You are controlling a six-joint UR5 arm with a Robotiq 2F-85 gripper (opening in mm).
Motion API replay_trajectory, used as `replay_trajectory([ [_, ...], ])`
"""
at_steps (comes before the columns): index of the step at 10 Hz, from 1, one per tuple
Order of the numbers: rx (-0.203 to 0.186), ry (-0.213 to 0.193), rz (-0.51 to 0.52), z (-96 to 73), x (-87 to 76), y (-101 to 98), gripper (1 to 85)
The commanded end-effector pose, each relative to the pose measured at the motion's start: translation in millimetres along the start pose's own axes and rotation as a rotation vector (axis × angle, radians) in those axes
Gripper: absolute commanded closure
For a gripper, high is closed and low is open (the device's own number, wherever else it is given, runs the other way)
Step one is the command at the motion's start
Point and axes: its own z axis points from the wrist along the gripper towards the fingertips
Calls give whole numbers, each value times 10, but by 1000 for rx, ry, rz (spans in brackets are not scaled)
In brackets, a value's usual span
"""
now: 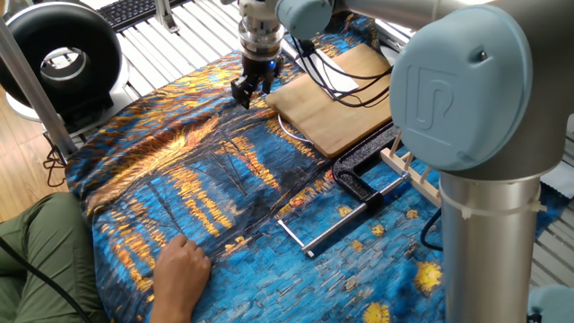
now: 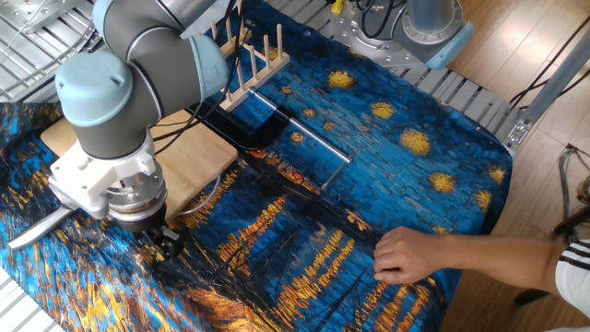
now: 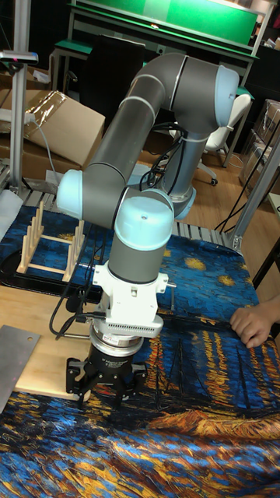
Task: Put the knife on the knife rack
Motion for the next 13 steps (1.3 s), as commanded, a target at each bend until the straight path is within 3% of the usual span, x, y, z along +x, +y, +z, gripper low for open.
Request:
replay_trajectory([
  [1,-9,62,24,-16,160,8,233],
  [3,14,26,0,-12,66,-52,250],
  [4,-4,-18,-14,-12,-46,-7,247],
  [6,-2,-93,-26,-23,-242,-9,240],
  [8,-16,-111,-32,-28,-289,29,223],
  [11,-9,-92,-34,-23,-239,10,210],
  [13,-12,-77,-34,-109,-199,11,200],
])
